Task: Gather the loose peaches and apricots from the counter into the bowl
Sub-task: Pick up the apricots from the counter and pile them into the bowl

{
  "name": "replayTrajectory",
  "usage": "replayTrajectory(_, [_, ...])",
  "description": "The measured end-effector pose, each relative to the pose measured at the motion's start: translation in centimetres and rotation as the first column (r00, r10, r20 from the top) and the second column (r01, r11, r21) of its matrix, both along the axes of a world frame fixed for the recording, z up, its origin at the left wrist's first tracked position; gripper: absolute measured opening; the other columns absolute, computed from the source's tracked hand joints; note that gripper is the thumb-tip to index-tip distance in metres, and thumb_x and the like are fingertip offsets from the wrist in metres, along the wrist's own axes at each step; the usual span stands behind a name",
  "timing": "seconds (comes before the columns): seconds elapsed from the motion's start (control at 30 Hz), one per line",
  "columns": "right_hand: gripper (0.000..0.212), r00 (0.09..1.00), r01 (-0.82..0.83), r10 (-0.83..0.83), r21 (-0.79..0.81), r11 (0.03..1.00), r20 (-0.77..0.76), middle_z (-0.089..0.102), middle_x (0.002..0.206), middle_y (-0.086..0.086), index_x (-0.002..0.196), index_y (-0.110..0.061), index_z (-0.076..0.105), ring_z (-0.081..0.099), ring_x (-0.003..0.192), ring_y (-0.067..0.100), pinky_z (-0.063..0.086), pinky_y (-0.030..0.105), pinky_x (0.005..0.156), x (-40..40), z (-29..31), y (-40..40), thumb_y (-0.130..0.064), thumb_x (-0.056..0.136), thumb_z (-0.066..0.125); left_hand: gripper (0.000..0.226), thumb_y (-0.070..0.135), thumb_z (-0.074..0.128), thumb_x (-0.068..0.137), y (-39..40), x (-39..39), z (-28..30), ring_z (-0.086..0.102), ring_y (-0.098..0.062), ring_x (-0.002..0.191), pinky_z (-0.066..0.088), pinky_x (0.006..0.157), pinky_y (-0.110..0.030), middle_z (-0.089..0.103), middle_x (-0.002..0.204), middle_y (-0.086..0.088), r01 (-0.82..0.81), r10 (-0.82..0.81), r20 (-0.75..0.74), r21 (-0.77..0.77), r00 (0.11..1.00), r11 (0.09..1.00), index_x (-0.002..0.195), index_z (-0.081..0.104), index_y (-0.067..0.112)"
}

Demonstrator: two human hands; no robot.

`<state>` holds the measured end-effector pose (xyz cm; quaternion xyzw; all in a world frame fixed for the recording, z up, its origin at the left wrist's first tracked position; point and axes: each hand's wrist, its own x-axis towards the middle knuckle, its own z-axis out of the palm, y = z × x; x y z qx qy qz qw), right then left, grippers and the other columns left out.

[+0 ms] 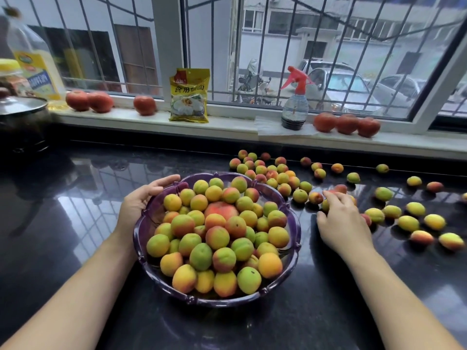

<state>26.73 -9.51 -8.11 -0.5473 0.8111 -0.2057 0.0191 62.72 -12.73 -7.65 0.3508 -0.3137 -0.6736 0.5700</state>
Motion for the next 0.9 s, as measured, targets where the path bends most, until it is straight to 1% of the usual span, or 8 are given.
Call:
replayTrajectory(0.23, [0.044,0.996,0.057,-0.059,-0.020,0.998,-0.063,0.047,0.136,0.017,0.143,-0.018,0.047,0.058,0.110,0.042,0.048,0.042,0.082,-0.4,-0.6,-0.4,-0.021,0.099,0.055,0.057,0.019,0.051,0.079,-0.1,0.1,0.0,0.077,-0.031,0.090,0.065,0.072,-0.042,0.074,0.112,-0.022,0.004,-0.004,-0.009,0.001,1.000,1.000,0.132,0.064,0.004])
replayTrajectory(0.33, [0.028,0.997,0.042,-0.045,-0.044,0.998,-0.058,0.049,0.121,0.015,0.125,-0.015,0.057,0.050,0.089,0.031,0.039,0.035,0.075,-0.7,-0.7,-0.5,-0.022,0.098,0.057,0.055,0.019,0.051,0.078,-0.1,0.1,-0.1,0.076,-0.032,0.092,0.066,0.074,-0.043,0.073,0.115,-0.023,-0.006,0.006,0.002,0.001,1.000,1.000,0.129,0.066,0.004])
replayTrajectory(0.4, [0.024,1.000,0.016,-0.013,-0.117,0.993,0.020,0.052,0.116,0.013,0.118,-0.015,0.061,0.044,0.086,0.025,0.036,0.032,0.076,-0.8,-0.6,-0.4,-0.021,0.095,0.061,0.056,0.020,0.052,0.077,-0.1,0.0,-0.1,0.076,-0.031,0.093,0.065,0.078,-0.044,0.073,0.115,-0.023,-0.021,0.021,0.016,0.004,1.000,1.000,0.130,0.066,0.004])
replayTrajectory(0.5, [0.020,0.971,-0.027,0.099,-0.311,0.950,0.219,0.063,0.105,0.008,0.108,-0.017,0.064,0.056,0.089,0.023,0.042,0.032,0.076,-1.0,0.4,0.2,-0.019,0.089,0.071,0.058,0.020,0.052,0.077,-0.3,0.1,-0.3,0.076,-0.031,0.092,0.064,0.079,-0.045,0.074,0.114,-0.023,-0.028,0.028,0.021,0.011,0.999,1.000,0.131,0.065,0.004])
replayTrajectory(0.57, [0.017,0.871,-0.042,0.226,-0.392,0.919,0.437,0.069,0.098,0.001,0.104,-0.019,0.065,0.066,0.090,0.022,0.051,0.032,0.076,-0.7,1.5,1.1,-0.022,0.089,0.074,0.058,0.020,0.052,0.077,-0.4,0.2,-0.3,0.076,-0.031,0.093,0.065,0.078,-0.044,0.074,0.114,-0.022,-0.022,0.022,0.015,0.013,1.000,1.000,0.131,0.065,0.004])
replayTrajectory(0.63, [0.015,0.671,-0.098,0.399,-0.459,0.883,0.625,0.072,0.095,0.001,0.106,-0.022,0.068,0.068,0.089,0.020,0.056,0.035,0.079,0.2,3.1,2.3,-0.023,0.092,0.073,0.057,0.020,0.051,0.078,-0.4,0.2,-0.3,0.076,-0.031,0.093,0.066,0.077,-0.044,0.074,0.114,-0.022,-0.011,0.011,0.010,0.012,1.000,1.000,0.131,0.065,0.004])
replayTrajectory(0.73, [0.026,0.415,-0.286,0.611,-0.541,0.791,0.674,0.075,0.097,-0.001,0.113,-0.024,0.070,0.069,0.091,0.013,0.056,0.028,0.081,1.7,4.9,4.0,-0.028,0.088,0.068,0.057,0.020,0.050,0.079,-0.3,0.1,-0.3,0.076,-0.031,0.092,0.066,0.076,-0.043,0.074,0.114,-0.022,-0.010,0.010,0.004,0.015,1.000,1.000,0.131,0.065,0.004])
replayTrajectory(0.9, [0.029,0.427,-0.604,0.724,-0.425,0.675,0.542,0.072,0.108,0.002,0.112,-0.034,0.072,0.069,0.107,0.019,0.055,0.028,0.091,3.0,5.4,5.2,-0.045,0.085,0.077,0.057,0.020,0.050,0.078,-0.3,0.0,-0.2,0.076,-0.031,0.092,0.066,0.075,-0.043,0.075,0.112,-0.021,-0.015,0.015,0.012,0.009,1.000,1.000,0.130,0.065,0.004])
